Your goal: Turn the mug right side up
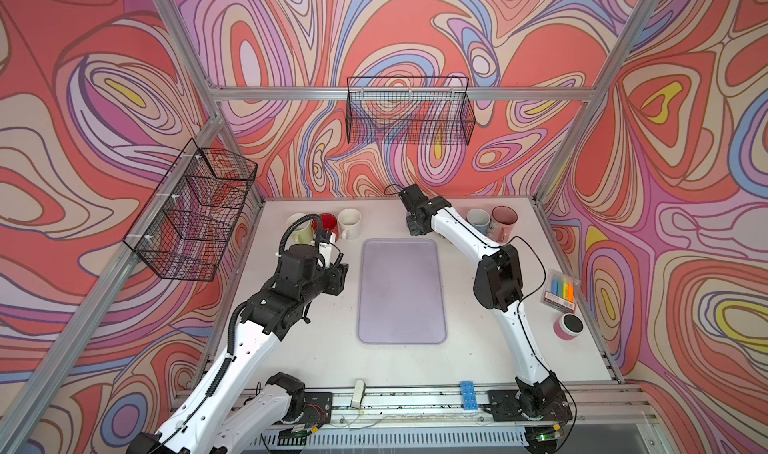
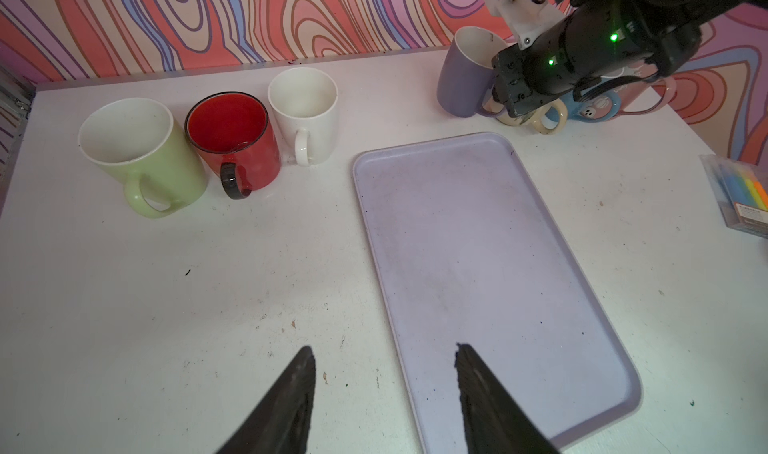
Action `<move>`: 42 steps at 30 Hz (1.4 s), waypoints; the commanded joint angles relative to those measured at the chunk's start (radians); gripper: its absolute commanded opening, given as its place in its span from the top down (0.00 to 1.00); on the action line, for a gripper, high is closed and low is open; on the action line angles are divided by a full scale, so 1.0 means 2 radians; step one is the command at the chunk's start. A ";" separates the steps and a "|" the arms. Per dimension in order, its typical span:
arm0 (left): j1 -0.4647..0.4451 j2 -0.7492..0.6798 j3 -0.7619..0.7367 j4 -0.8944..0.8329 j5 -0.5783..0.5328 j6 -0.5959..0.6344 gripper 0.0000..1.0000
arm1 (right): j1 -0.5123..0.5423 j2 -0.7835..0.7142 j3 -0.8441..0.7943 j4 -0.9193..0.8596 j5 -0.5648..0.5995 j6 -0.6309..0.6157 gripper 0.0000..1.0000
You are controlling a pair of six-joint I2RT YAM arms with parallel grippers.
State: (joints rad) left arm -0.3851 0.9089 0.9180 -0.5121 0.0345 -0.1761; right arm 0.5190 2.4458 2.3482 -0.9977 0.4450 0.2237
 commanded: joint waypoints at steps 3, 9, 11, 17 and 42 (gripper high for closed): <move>0.003 -0.007 -0.006 0.002 0.016 -0.006 0.43 | 0.006 0.010 0.019 0.005 0.058 0.035 1.00; 0.005 -0.007 -0.006 0.003 0.018 -0.007 0.43 | 0.012 0.013 0.018 0.011 0.068 0.042 1.00; 0.006 -0.007 -0.006 0.003 0.019 -0.007 0.43 | 0.013 0.017 0.023 0.009 0.071 0.041 1.00; 0.006 -0.006 -0.006 0.003 0.021 -0.008 0.43 | 0.013 0.025 0.023 0.016 0.071 0.040 1.00; 0.009 -0.002 -0.005 0.002 0.024 -0.008 0.43 | 0.012 0.046 0.015 0.034 0.070 0.050 1.00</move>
State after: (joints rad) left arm -0.3775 0.9047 0.9180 -0.5121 0.0723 -0.1879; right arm 0.5400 2.5404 2.3711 -0.9749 0.5468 0.2989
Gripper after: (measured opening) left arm 0.568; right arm 0.151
